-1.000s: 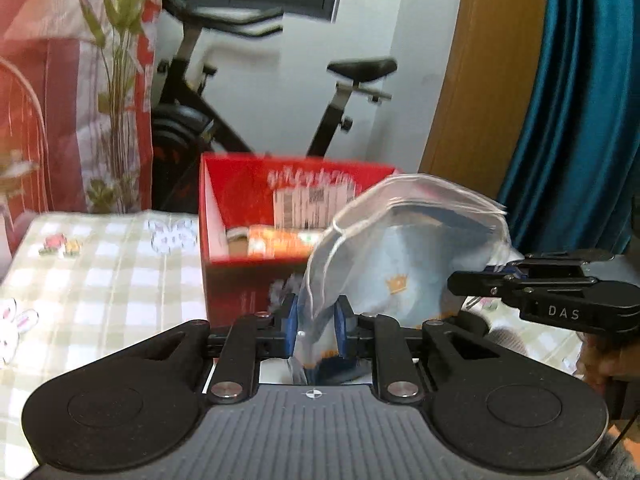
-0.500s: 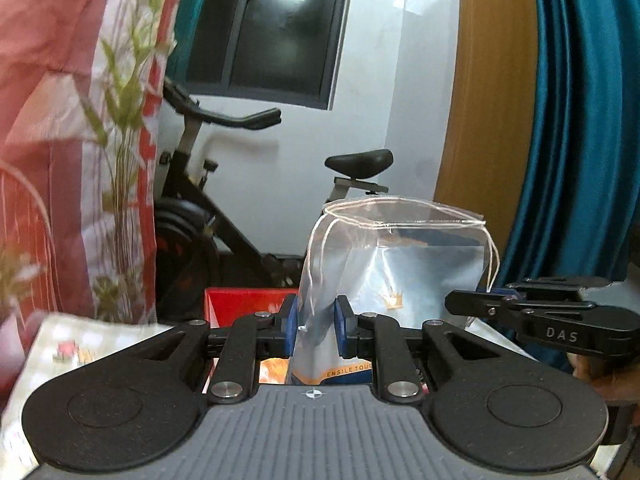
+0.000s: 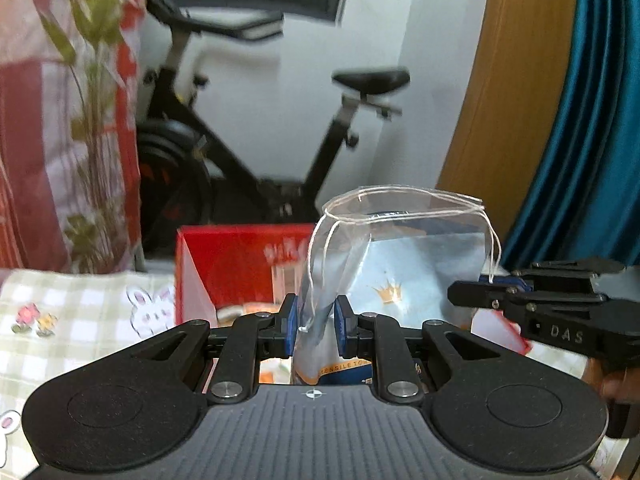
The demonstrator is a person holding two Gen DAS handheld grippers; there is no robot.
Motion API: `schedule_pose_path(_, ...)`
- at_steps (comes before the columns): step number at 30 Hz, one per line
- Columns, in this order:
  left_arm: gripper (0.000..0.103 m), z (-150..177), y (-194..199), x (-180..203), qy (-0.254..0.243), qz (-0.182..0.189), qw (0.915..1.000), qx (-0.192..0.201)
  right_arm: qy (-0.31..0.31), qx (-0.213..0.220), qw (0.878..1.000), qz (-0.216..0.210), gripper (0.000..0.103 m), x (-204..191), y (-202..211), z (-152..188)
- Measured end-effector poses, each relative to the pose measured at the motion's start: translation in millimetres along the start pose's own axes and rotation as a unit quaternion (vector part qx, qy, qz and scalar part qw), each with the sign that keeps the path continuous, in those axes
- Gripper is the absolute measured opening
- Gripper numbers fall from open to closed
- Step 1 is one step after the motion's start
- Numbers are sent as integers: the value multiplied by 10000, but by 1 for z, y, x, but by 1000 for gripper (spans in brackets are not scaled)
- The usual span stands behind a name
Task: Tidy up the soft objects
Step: 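Carry the mask with the left gripper and release it into the red box, then lower the left tool and grasp the black-and-grey glove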
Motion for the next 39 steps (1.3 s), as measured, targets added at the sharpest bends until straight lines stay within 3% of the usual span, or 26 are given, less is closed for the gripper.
schedule_pose_path(5, 20, 22, -25, 1, 60, 224, 9980, -594, -436, -495, 9978, 101, 6, 23, -29, 20)
schedule_pose_path(12, 23, 28, -42, -6, 81, 271, 9968, -751, -496, -747, 9958, 205, 8, 35, -55, 31)
schedule_pose_path(16, 63, 24, -42, -9, 77, 38, 9977, -668, -297, -684, 9965, 376, 26, 39, -64, 26)
schedule_pose_path(19, 72, 23, -36, -12, 15, -145, 9983, -560, -158, -532, 9976, 420, 40, 37, -64, 22)
schedule_pose_path(21, 76, 22, -31, -13, 42, -247, 9981, -559, -96, -448, 9981, 415, 56, 34, -60, 20)
schedule_pose_path(23, 84, 22, -23, -14, 93, -342, 9980, -532, -28, -375, 9983, 449, 62, 31, -55, 19)
schedule_pose_path(31, 93, 26, 15, -11, 166, -666, 9959, -594, 49, -297, 9988, 376, 70, 17, -20, 21)
schedule_pose_path(39, 94, 56, 68, 10, 209, -805, 9949, -572, -7, -274, 9994, 209, 71, -5, 35, 51)
Point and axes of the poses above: each gripper's, at about its wrist camera, not at the fingertips, and y roughly against the way its jaws point, x to its right, z to its underside, the point moved 9 cm from there along -y, roughly the way its jaws point, and after that the axes turned 13 degrees about -y, right-handed, at the moved point
